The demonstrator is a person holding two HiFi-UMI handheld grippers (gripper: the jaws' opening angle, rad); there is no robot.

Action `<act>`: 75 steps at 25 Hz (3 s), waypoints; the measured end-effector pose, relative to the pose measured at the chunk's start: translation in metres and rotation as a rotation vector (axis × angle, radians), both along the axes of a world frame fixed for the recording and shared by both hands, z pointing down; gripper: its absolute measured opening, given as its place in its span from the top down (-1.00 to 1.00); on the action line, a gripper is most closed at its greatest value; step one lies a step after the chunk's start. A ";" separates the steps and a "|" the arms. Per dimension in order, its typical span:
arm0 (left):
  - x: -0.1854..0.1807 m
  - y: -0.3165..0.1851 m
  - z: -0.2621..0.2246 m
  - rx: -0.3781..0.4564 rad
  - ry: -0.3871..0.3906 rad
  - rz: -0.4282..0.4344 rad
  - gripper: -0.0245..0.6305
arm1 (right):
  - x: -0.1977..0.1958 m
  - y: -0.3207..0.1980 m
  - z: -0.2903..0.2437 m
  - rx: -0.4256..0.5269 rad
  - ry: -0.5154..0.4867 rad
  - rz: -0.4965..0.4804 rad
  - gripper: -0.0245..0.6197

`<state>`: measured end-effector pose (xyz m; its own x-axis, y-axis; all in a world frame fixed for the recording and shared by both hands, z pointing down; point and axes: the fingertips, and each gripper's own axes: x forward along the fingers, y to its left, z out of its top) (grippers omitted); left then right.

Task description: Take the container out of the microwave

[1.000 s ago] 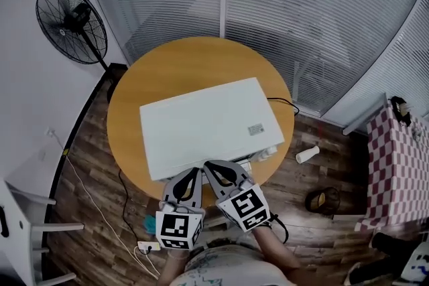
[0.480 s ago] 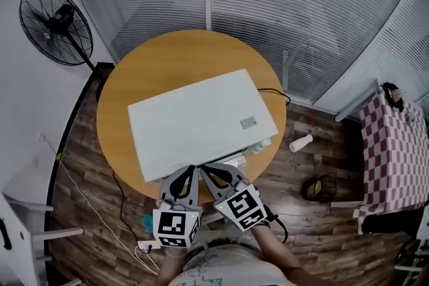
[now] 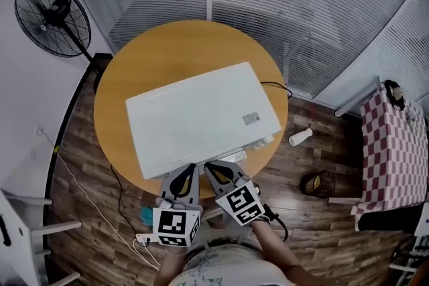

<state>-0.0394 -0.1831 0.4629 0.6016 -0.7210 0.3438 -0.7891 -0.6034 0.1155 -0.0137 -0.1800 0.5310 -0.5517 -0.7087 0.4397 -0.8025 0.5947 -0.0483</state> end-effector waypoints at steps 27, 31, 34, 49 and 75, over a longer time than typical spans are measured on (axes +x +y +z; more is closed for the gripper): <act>-0.065 0.012 0.007 -0.022 0.000 -0.262 0.88 | -0.030 -0.031 0.101 0.112 0.681 -0.327 0.76; -0.076 0.016 0.008 -0.021 -0.001 -0.303 0.88 | -0.033 -0.037 0.108 0.134 0.746 -0.367 0.73; -0.083 0.020 0.005 -0.012 0.001 -0.328 0.88 | -0.034 -0.040 0.116 0.142 0.801 -0.395 0.73; -0.099 0.031 0.002 -0.003 0.006 -0.385 0.88 | -0.037 -0.049 0.129 0.153 0.890 -0.495 0.87; -0.082 0.029 0.011 -0.040 0.019 -0.273 0.88 | -0.041 -0.020 0.115 0.130 0.853 -0.535 0.88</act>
